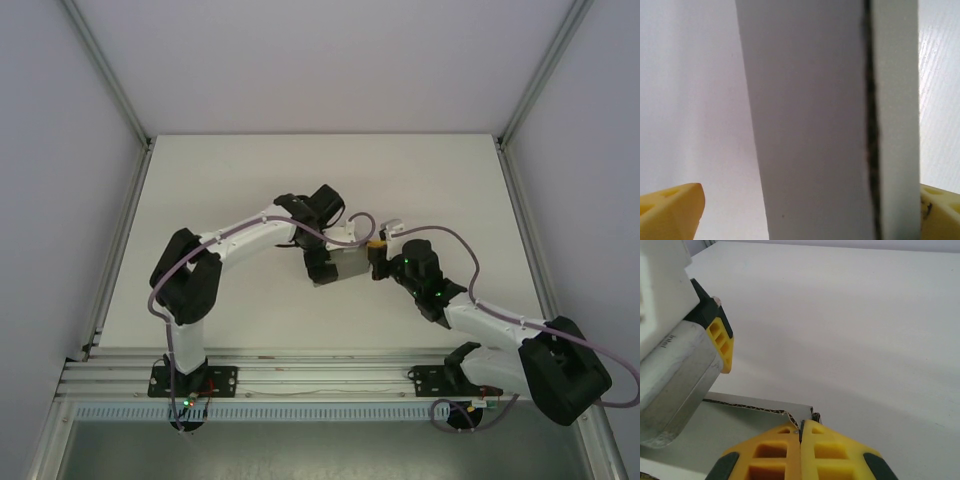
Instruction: Assemble paper box
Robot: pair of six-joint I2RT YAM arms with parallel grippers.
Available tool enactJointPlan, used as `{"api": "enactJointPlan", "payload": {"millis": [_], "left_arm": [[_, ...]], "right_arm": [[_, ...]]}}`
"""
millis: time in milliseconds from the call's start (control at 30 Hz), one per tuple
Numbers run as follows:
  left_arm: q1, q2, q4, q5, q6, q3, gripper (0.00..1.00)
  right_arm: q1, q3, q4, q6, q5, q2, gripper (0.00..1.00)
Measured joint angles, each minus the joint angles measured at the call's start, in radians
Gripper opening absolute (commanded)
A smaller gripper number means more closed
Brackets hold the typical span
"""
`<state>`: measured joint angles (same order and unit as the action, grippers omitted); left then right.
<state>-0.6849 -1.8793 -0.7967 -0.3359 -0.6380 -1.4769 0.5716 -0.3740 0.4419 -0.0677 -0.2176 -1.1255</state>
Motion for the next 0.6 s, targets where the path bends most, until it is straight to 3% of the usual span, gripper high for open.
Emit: {"api": "enactJointPlan", "payload": {"millis": [300,533,600], "left_arm": [[0.000,0.179,0.135,0.029,0.109,0.089,1.00],[0.000,0.423,0.278,0.207,0.426,0.300,0.98],[0.000,0.487,0.316,0.219,0.497,0.378,0.89]], "right_arm": [[0.038,-0.027,-0.054,0.032,0.082,0.000,0.00],[0.099,-0.070,-0.161,0.080,0.182,0.018,0.00],[0.115,-0.088,-0.196,0.098,0.208,0.018,0.00]]}}
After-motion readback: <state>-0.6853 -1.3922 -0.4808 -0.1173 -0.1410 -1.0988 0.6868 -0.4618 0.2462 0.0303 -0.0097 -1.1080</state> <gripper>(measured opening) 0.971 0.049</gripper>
